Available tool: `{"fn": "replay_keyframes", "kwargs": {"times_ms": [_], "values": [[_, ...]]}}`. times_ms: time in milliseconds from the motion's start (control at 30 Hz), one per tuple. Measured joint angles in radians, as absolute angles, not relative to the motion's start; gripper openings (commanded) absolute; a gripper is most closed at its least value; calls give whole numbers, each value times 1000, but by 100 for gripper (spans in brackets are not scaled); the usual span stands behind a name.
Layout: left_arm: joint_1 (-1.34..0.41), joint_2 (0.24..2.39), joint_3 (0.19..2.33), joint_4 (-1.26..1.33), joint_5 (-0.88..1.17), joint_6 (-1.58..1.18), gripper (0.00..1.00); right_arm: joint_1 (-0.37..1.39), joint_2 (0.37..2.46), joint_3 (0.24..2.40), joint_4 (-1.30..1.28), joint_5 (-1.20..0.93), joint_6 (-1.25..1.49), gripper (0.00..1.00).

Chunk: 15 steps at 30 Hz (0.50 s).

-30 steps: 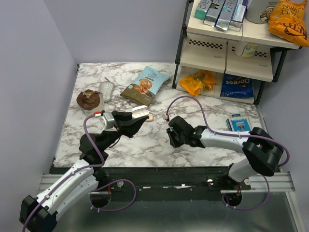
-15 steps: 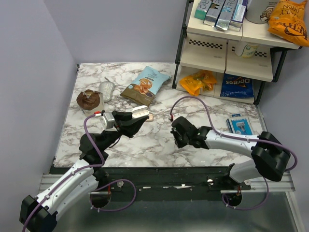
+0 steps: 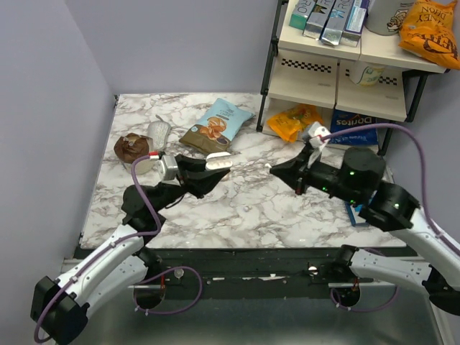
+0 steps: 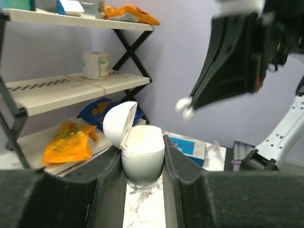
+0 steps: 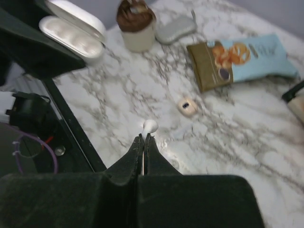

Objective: Insert the wireless bluetooth earbuds into the charging case
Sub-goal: Pick up the earbud from the center of the board, then place the earbud in the charging case.

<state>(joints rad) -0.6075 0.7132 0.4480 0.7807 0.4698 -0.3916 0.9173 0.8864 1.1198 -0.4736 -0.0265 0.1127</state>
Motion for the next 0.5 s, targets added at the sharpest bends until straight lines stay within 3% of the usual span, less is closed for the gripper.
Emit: {"fn": "replay_keyframes", "kwargs": {"times_ms": [200,500], "values": [[-561,878,581,879,663,-508,0,916,865,1390,-603,-190,-15,1],[-477,1246,937,1224,997,-978,0,916,971,1673,-724,-388,-104,1]]}}
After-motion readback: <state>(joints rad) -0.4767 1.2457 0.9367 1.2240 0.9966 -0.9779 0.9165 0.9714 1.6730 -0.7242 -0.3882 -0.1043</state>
